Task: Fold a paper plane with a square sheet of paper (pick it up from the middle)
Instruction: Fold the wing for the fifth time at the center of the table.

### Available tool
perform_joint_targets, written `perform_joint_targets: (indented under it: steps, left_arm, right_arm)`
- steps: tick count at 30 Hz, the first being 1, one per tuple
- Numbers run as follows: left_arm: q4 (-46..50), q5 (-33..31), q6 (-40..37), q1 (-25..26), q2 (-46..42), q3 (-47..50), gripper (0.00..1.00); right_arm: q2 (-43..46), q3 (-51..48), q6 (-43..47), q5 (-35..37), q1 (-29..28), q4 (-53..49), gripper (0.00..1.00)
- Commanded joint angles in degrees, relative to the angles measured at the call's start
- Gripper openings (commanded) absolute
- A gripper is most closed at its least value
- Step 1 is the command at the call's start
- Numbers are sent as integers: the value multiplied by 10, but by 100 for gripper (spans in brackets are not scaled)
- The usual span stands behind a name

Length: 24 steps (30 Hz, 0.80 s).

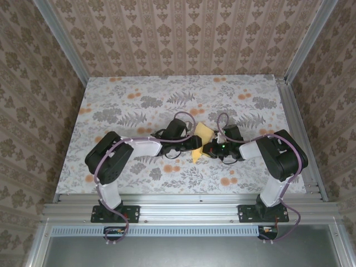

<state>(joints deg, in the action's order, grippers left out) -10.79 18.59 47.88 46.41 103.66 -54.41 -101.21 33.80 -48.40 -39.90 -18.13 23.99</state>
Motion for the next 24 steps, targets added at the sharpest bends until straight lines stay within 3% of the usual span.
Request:
perform_joint_targets:
  steps: [1, 8, 24]
  left_arm:
    - [94, -34, -46, 2, -27, -12, 51]
    - [75, -56, -27, 15, -27, 14, 47]
    - [100, -68, -41, 26, -8, -11, 11]
  right_arm:
    - [-7, -1, 13, 56, 15, -52, 0]
    - [-6, -1, 11, 56, 15, -51, 0]
    - [-7, -4, 12, 52, 15, -48, 0]
